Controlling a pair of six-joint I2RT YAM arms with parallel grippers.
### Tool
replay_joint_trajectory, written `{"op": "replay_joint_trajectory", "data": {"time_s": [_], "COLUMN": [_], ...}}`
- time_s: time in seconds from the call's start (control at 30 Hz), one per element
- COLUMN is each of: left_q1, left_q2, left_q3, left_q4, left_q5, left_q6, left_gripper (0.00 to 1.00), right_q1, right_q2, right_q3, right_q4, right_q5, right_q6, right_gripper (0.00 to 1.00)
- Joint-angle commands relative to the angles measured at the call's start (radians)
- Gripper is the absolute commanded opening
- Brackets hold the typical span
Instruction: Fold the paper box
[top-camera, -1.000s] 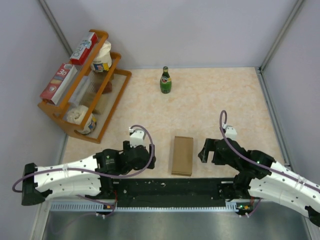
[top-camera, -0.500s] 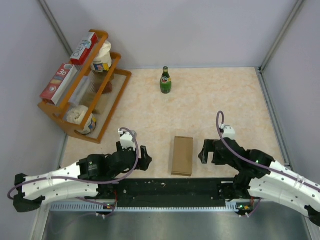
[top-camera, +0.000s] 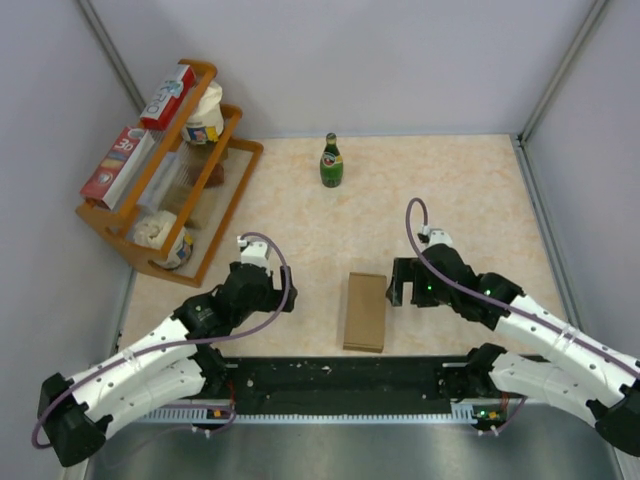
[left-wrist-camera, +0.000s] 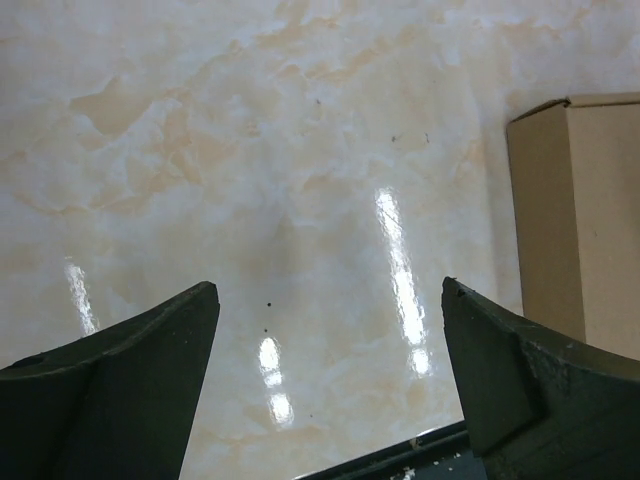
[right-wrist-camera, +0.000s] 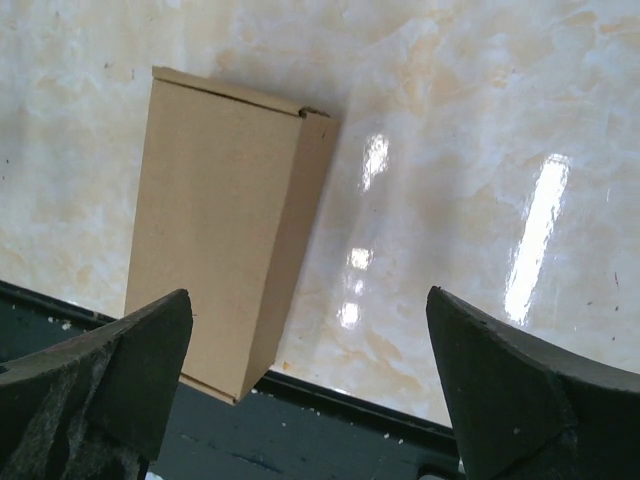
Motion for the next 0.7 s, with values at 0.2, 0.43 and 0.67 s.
{"op": "replay_joint_trajectory", "data": {"time_s": [0.2,0.43,0.67], "left_q1": [0.107,0.107,0.107], "left_q2": [0.066,0.042,0.064], "left_q3": [0.082,0.044,0.021], "left_q4": [0.058,0.110,0.176], "left_q5": [0.149,0.123,0.090], "left_q6": [0.155,0.088,0.074], "left_gripper": [0.97,0.98,0.98], "right_q1": [-0.128,-0.148,-0.148], "right_q2": [0.039,0.012,-0.024], "right_q3": [0.092,0.073,0.063], "right_q4": [0.035,0.037,0.044], "right_q5": [-0.039,-0.040,0.016], "right_q6": [-0.106,-0.121,-0.127], "right_gripper": [0.99,0.99,0.99]}}
